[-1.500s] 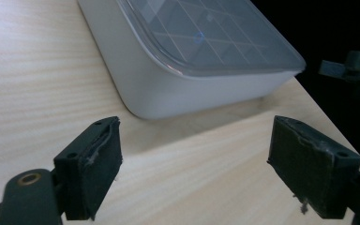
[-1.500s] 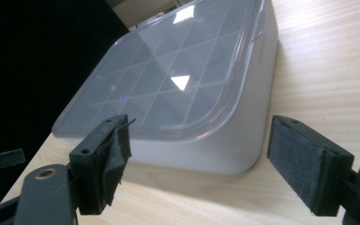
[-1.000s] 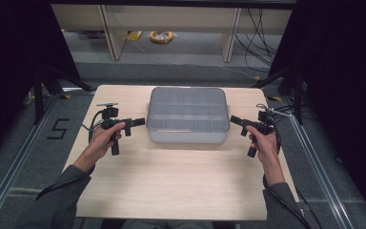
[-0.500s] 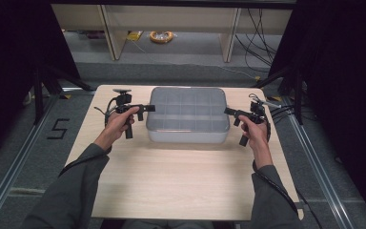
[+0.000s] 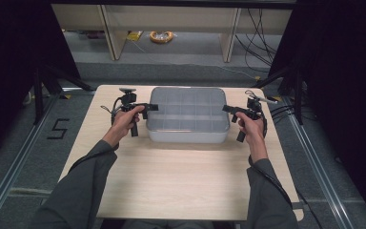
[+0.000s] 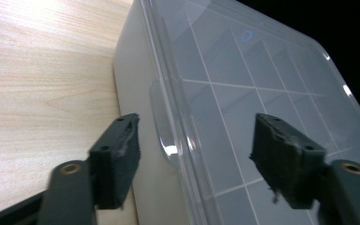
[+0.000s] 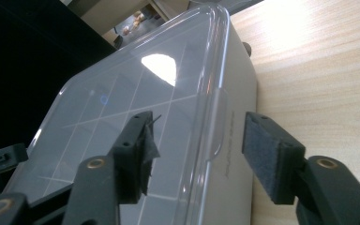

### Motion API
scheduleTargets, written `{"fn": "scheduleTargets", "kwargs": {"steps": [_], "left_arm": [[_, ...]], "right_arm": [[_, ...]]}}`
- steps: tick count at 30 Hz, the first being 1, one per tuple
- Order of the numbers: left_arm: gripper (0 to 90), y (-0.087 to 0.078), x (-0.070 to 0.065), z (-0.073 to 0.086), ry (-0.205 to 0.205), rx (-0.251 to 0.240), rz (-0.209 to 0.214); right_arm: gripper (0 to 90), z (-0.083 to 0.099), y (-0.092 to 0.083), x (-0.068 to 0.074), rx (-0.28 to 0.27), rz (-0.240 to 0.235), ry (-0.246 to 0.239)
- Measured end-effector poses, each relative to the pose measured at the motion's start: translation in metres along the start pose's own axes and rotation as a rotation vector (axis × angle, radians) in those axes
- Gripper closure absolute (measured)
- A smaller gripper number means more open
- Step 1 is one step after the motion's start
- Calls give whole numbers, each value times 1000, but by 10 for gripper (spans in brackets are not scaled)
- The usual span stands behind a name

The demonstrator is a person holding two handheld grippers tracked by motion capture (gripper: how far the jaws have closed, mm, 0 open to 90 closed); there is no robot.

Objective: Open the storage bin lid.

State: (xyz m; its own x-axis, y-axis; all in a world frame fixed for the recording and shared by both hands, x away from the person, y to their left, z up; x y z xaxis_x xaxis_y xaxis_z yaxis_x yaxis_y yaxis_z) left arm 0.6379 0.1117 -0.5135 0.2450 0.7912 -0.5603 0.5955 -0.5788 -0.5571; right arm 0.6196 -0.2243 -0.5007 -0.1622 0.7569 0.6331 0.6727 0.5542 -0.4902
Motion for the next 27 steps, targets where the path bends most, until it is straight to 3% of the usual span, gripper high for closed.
{"fn": "scheduleTargets", "kwargs": {"steps": [8,9,14,17,18,20,21,23,24,27], "left_arm": [[389,4,-4,-1,8,-9,-15],[406,3,-4,-2,9,-20,-21],[440,1,-4,-2,18,-26,-38],[460,1,-3,-2,13,-28,-42],[471,0,-4,-2,15,-30,-48],[477,0,-4,-1,17,-35,-53],[477,-1,-5,-1,17,-36,-51],[478,-3,-6,-2,24,-39,-54],[481,-7,-8,-3,19,-38,-42],[500,-11,-10,-6,12,-53,-34]], "right_arm": [[534,1,5,3,19,6,2],[540,1,9,4,3,7,22],[573,0,9,3,-19,32,18],[578,2,7,4,-9,39,40],[585,-1,7,5,-28,48,24],[591,0,6,8,-26,50,49],[600,-4,3,9,-43,53,19],[605,-5,2,10,-54,57,30],[623,-9,-2,9,-84,45,3],[628,-11,-5,15,-104,19,35]]}}
Point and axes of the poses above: each handheld gripper's, and its own axes: y roughly forward along the jaws, z roughly out of its underside, x roughly to its left, the point moved 9 cm from there along y, roughly forward along the jaws, and after that the axes turned 1 degree about -z, right-handed, at the moved point
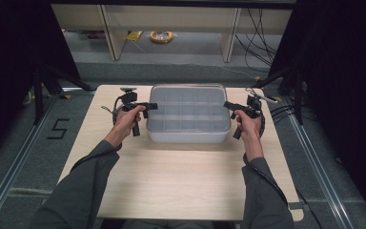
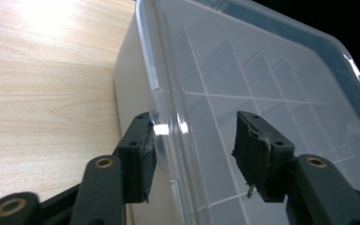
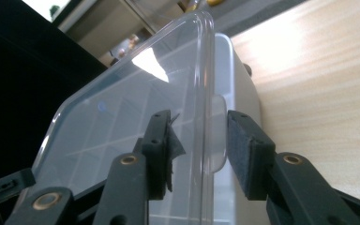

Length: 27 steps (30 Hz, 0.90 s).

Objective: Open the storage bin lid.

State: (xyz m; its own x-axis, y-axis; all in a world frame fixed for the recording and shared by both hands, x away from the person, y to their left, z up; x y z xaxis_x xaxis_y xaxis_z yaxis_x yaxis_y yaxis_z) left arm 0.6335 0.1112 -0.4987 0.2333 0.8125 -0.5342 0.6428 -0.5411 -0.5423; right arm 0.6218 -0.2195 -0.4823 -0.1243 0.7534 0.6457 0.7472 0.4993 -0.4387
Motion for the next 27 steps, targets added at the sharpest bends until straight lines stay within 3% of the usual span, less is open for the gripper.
{"fn": "scheduleTargets", "kwargs": {"steps": [1,2,3,4,14,16,18,21,27], "left_arm": [[500,-2,-1,-1,6,-5,2],[500,-3,-1,-2,16,-10,2],[500,-5,-3,-3,22,-15,3],[506,-10,-6,-4,-5,-26,26],[544,-32,-18,-15,13,-75,52],[552,-36,-20,-15,8,-80,61],[559,-38,-22,-15,9,-85,67],[575,-46,-25,-12,34,-93,68],[588,-54,-26,-5,28,-95,82]], "right_arm": [[640,-3,-3,0,-17,-5,-38],[647,-2,-5,5,-13,-25,5],[647,-2,-5,5,-13,-25,5],[654,-1,-9,10,-3,-37,16],[676,-7,-19,22,-29,-42,29],[675,-6,-21,22,-19,-40,11],[675,-7,-21,24,-26,-44,35],[675,-4,-26,26,-30,-48,29],[675,0,-36,29,-30,-58,10]]}}
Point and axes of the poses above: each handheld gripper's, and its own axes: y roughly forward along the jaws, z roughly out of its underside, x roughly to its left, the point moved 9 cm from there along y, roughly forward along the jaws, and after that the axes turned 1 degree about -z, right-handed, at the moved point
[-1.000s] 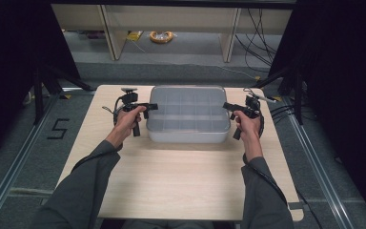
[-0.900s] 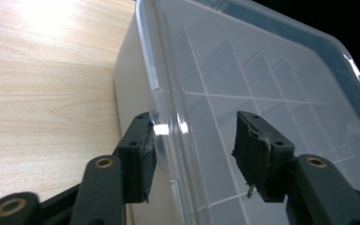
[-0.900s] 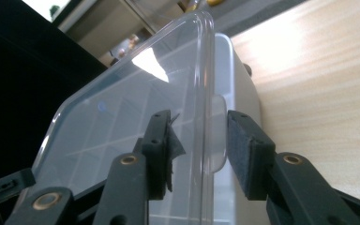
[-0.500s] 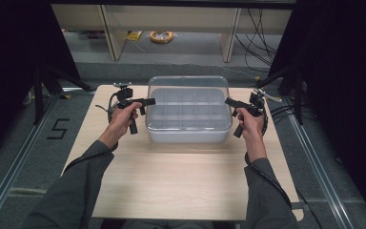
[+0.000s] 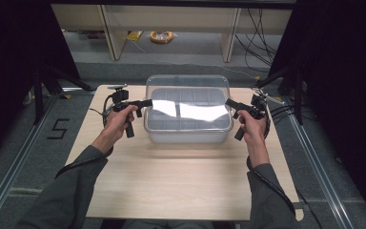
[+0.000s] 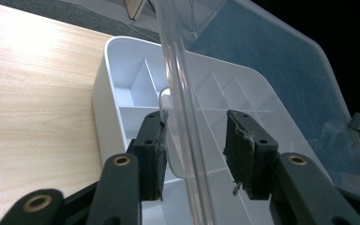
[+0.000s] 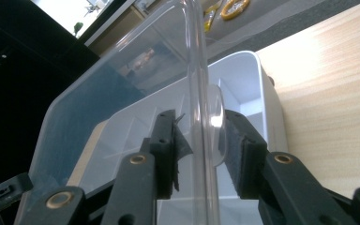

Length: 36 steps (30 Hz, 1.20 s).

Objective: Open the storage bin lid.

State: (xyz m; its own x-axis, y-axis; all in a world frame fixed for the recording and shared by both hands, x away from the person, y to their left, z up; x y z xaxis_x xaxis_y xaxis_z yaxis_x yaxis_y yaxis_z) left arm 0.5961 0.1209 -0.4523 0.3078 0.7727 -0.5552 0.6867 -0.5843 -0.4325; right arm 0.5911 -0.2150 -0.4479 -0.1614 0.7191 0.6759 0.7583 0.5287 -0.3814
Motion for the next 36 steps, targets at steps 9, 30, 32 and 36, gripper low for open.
{"fn": "scheduleTargets", "kwargs": {"steps": [9,30,32,36], "left_arm": [[598,-24,-11,12,43,-11,30],[605,-53,-20,29,98,-25,54],[601,-53,-20,31,102,-25,49],[600,-55,-19,37,107,-21,48]], "right_arm": [[667,10,-19,9,-22,-16,-74],[668,30,-40,14,-37,-57,-177],[668,34,-43,16,-29,-50,-146],[669,39,-47,13,-33,-52,-173]]}}
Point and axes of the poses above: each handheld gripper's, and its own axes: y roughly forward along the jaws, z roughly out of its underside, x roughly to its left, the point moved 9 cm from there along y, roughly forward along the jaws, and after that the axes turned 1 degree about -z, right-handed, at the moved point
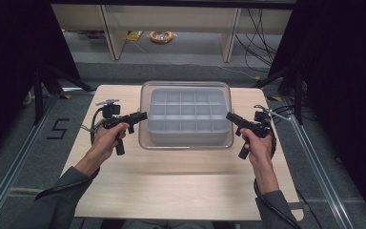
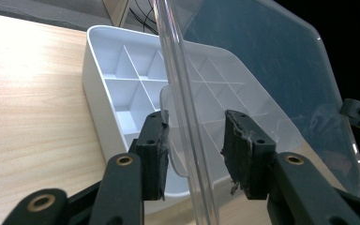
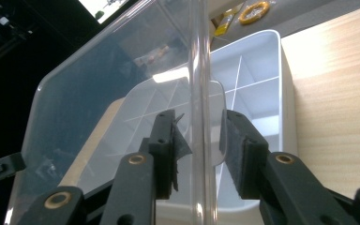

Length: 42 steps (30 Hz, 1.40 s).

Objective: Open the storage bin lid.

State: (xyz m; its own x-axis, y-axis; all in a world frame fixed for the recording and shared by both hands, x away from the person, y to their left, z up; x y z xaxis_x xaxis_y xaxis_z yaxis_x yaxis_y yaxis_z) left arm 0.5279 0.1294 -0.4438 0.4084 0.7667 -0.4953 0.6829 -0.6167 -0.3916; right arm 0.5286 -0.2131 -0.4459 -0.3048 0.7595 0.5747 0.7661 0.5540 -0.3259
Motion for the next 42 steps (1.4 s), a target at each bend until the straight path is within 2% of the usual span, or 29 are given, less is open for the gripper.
{"fn": "scheduleTargets", "kwargs": {"steps": [1,4,6,7,8,9,10,11,13,14,15,16,18,19,20,21,25,26,27,28,30,32,33,34,35,37,38,41,42], "left_arm": [[599,-2,-1,5,8,12,6],[599,-4,-3,8,17,5,17],[600,-6,-3,9,23,0,15],[601,-8,-3,9,28,-11,14],[602,-9,-3,10,30,-5,21],[603,-10,-3,11,28,-7,18],[605,-10,-3,11,28,-7,18],[605,-11,-3,12,29,-9,19],[607,-13,-2,14,25,-14,20],[606,-13,-2,16,28,-21,17],[603,-14,-1,19,31,-18,14],[602,-14,0,21,27,-17,16],[604,-14,1,22,20,-20,23],[603,-15,2,27,12,-12,26],[604,-15,2,27,12,-12,26],[604,-15,4,30,6,-11,35],[603,-15,6,35,-14,-4,34],[603,-15,7,36,-17,-10,27],[605,-15,7,37,-16,-14,26],[603,-15,8,39,-10,-4,20],[603,-16,8,42,-14,-1,26],[601,-17,7,46,-20,0,30],[601,-18,7,48,-15,12,33],[601,-19,7,50,-6,19,38],[601,-19,6,50,-23,12,36],[601,-21,8,53,-7,24,39],[599,-21,7,53,-22,7,30],[596,-23,8,55,-23,12,23],[596,-24,9,56,-16,16,27]], "right_arm": [[669,3,-3,4,4,-6,44],[669,6,-5,2,-3,-5,22],[669,10,-7,2,1,-12,39],[669,11,-7,0,-7,-16,18],[669,12,-7,1,-13,-21,22],[669,15,-8,3,-1,-21,56],[669,15,-8,3,-1,-21,56],[669,16,-8,0,-12,-17,11],[669,19,-8,0,-6,-21,28],[669,22,-9,5,13,-26,85],[669,23,-8,1,-2,-19,24],[669,25,-9,4,6,-21,55],[669,26,-10,4,8,-19,54],[669,26,-10,2,2,-12,17],[669,26,-10,2,2,-12,17],[669,29,-12,5,16,-12,54],[669,32,-13,4,21,-10,53],[669,33,-12,2,14,-12,17],[668,36,-12,4,29,-18,59],[668,37,-12,1,23,-14,20],[668,41,-14,4,32,-18,61],[669,41,-15,2,26,-17,33],[668,43,-16,4,33,-15,68],[669,43,-17,4,30,-23,45],[668,44,-19,4,33,-11,43],[668,48,-20,6,44,-14,63],[668,47,-20,3,31,-25,21],[665,53,-21,6,49,-19,58],[662,54,-21,3,49,-9,10]]}}
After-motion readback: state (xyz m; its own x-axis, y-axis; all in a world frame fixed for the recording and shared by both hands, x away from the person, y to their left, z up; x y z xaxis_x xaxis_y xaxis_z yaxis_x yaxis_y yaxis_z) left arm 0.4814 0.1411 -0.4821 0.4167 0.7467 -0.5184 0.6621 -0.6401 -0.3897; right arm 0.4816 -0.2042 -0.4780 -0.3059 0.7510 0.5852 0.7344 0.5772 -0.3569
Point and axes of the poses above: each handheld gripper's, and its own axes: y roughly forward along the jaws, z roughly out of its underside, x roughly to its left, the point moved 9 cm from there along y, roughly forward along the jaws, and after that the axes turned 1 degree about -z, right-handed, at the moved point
